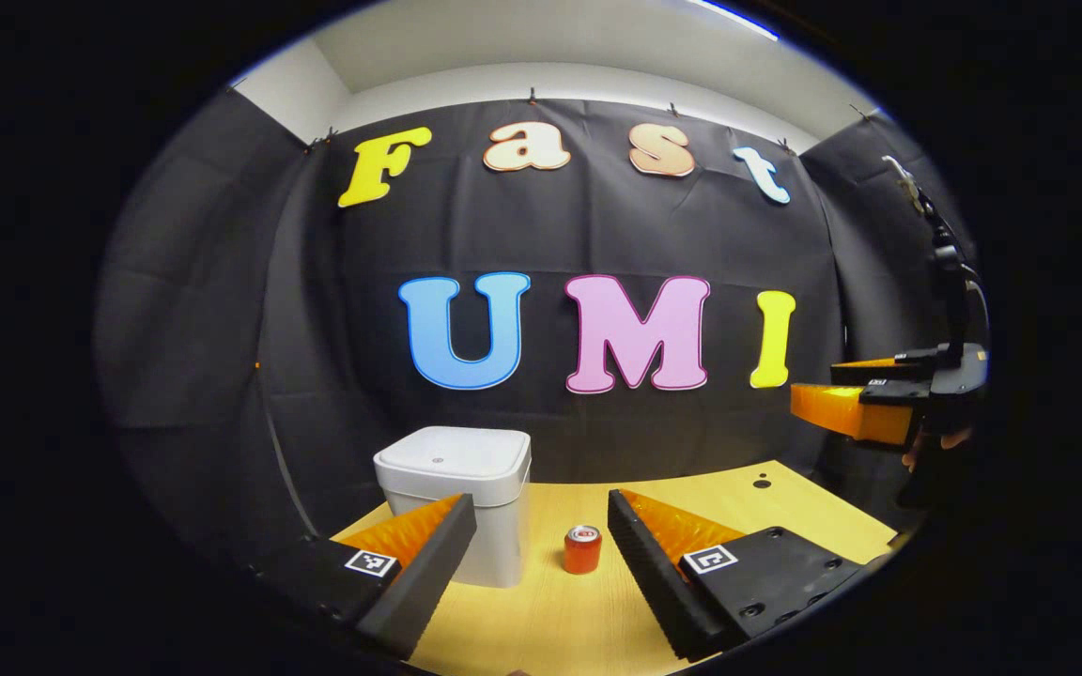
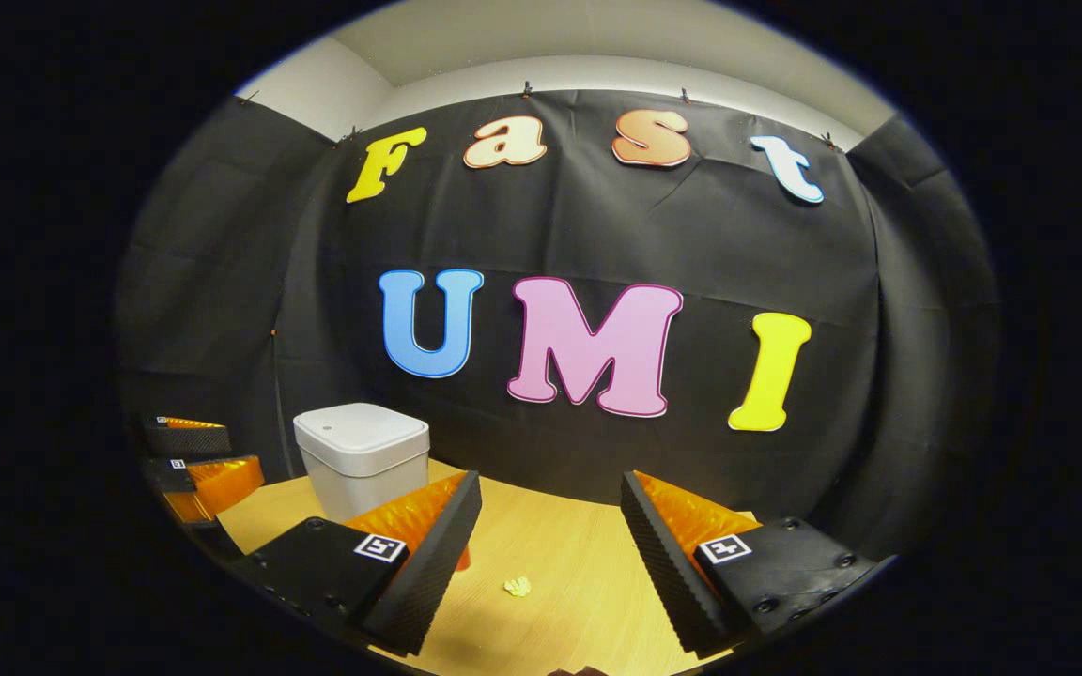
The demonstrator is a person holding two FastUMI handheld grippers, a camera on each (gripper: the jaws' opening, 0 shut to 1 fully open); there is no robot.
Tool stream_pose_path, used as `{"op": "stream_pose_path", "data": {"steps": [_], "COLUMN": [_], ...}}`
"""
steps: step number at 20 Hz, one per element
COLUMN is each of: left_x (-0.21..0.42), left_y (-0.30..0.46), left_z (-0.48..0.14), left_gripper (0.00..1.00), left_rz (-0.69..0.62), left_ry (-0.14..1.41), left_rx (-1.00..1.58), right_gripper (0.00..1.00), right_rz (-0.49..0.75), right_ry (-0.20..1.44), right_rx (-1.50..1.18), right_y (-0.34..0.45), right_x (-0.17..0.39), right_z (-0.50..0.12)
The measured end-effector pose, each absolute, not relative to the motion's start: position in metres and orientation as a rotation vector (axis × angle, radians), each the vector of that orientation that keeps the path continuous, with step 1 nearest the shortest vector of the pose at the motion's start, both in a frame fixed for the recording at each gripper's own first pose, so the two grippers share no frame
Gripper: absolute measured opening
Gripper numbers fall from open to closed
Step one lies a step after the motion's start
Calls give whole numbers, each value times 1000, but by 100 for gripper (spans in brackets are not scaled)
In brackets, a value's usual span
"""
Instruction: Press the lid of the desktop garbage bin to open it, pick up the crumpled paper on the desktop and throw it into the bin, then pick up the pop can on the desktop and drop it into the bin, and finally close the garbage bin lid.
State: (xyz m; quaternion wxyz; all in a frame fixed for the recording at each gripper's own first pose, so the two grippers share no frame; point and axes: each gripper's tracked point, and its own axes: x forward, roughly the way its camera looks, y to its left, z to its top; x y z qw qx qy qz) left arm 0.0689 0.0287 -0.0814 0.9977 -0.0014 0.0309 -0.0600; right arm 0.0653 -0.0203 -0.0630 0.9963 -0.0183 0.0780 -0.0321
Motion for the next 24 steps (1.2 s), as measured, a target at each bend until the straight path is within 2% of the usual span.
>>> {"op": "stream_pose_path", "data": {"steps": [5,6,7,8,10,12,16,24], "left_x": [122,137,153,169,200,223,271,313], "left_y": [13,19,35,49,70,80,125,136], "left_z": [-64,-63,-59,-54,-50,-48,-77,-144], "left_gripper": [94,86,72,42,8,6,5,6], "left_rz": [-176,-163,-122,-96,-105,-177,-193,-249], "left_ry": [30,45,47,47,74,116,270,445], "left_rx": [11,-6,-21,-33,-25,-40,-15,-9], "right_gripper": [97,97,97,97,97,97,96,96], "right_rz": [-2,12,21,22,3,-31,-155,-200], "right_ry": [139,132,116,95,93,83,53,121], "right_rx": [-43,-44,-49,-61,-70,-66,-82,-102], "right_y": [-26,-27,-30,-35,-45,-52,-66,-52], "right_x": [98,101,104,106,105,101,88,81], "right_z": [-70,-68,-63,-58,-54,-47,-35,-54]}}
